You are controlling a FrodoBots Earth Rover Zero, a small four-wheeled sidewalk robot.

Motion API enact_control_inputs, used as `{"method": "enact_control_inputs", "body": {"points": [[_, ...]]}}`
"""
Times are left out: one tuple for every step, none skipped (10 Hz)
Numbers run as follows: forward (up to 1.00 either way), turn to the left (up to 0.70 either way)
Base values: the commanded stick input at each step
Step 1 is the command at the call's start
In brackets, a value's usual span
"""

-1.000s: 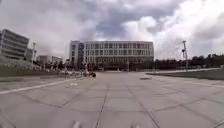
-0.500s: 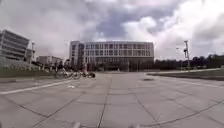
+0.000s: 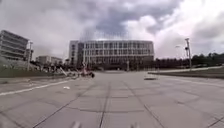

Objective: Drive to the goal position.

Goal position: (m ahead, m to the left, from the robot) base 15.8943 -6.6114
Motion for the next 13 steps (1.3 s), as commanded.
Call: {"method": "enact_control_inputs", "body": {"points": [[0.7,0.0],[0.7,0.0],[0.7,0.0],[0.7,0.0],[0.7,0.0],[0.7,0.0],[0.7,0.0],[0.7,0.0],[0.7,0.0],[0.7,0.0],[0.7,0.0],[0.7,0.0],[0.7,0.0]]}}
